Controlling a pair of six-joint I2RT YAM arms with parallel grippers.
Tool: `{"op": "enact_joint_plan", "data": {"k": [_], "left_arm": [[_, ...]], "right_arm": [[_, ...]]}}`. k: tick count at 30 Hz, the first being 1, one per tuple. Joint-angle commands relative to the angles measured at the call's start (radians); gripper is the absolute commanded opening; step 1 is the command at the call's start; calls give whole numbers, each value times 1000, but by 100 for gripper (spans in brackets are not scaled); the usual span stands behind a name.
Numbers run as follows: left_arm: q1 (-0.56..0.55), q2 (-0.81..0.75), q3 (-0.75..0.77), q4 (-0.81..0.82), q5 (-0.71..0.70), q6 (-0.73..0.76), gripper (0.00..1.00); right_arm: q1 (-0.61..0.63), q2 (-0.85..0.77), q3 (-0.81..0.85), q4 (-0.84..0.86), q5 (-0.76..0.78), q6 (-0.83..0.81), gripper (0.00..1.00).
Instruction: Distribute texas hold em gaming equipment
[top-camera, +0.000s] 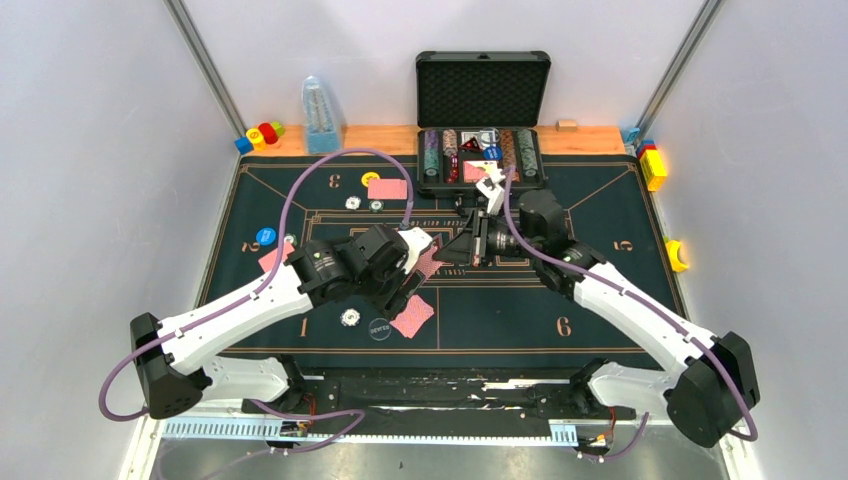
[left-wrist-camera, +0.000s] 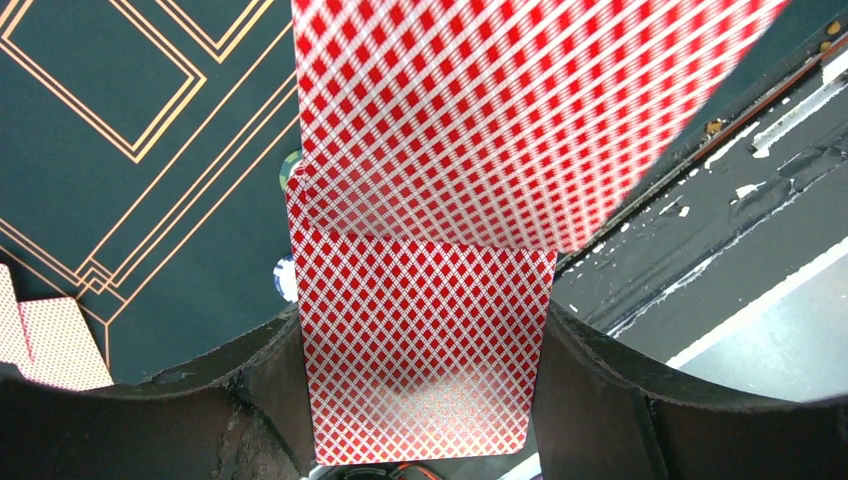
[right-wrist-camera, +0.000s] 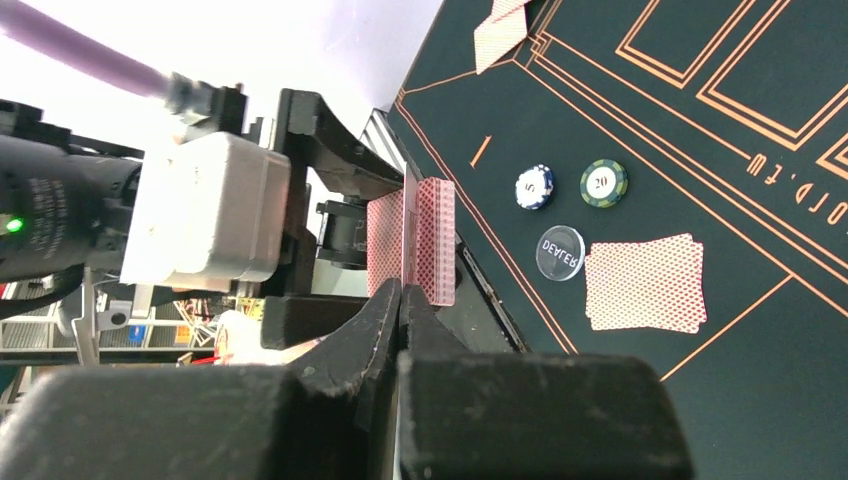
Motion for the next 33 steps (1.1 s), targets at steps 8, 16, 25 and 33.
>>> {"op": "enact_joint_plan", "data": {"k": [8,16,25,33], "left_arm": [[1,-21,7,2,-14,-13,0],[1,-28,4,2,-10,-13,0],[2,-38,6,-9,-14,-25,0],[1,-55,22,-82,-47,-96,0]], "right_arm": [[-69,-106,21,73,-127,-39,0],[-93,-111,-1,103,-117,-35,0],[-119,-107,16,135,91,-243,0],[-96,31,-138,602,195,-748,0]]}}
